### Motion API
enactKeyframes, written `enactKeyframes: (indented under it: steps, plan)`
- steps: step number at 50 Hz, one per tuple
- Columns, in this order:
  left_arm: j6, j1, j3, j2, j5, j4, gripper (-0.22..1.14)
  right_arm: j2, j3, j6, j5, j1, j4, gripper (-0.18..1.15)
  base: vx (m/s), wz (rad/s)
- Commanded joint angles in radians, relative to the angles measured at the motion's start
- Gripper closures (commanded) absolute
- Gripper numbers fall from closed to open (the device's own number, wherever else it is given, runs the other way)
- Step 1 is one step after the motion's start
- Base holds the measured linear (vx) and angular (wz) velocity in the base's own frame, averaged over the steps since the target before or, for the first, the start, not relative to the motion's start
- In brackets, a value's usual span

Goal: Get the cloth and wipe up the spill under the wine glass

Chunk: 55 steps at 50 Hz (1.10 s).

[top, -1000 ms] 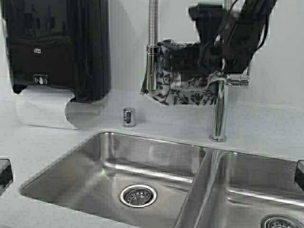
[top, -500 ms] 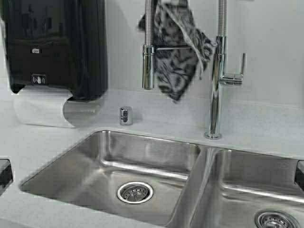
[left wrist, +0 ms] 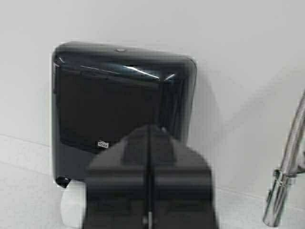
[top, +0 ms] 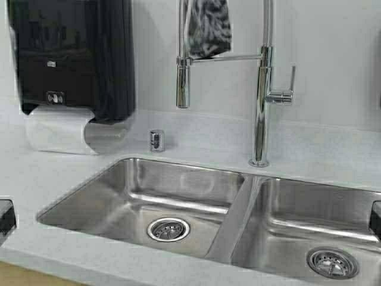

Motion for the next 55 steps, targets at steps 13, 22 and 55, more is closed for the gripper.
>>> enactKeyframes:
  steps: [13,22,55]
  plan:
    - [-0.006,0.0,-0.006,0.015,-0.003,-0.011,0.88,-0.141,-0.021,0.003,0.167,0.044,-0.005,0.91,-0.12,0.12]
    - [-0.006,0.0,-0.009,-0.006,0.0,-0.012,0.88,-0.17,0.006,0.003,0.189,0.074,-0.006,0.91,-0.13,0.14]
    - [-0.023,0.0,-0.023,-0.015,0.011,-0.012,0.88,-0.207,0.183,-0.011,0.189,0.069,-0.006,0.91,-0.1,0.38]
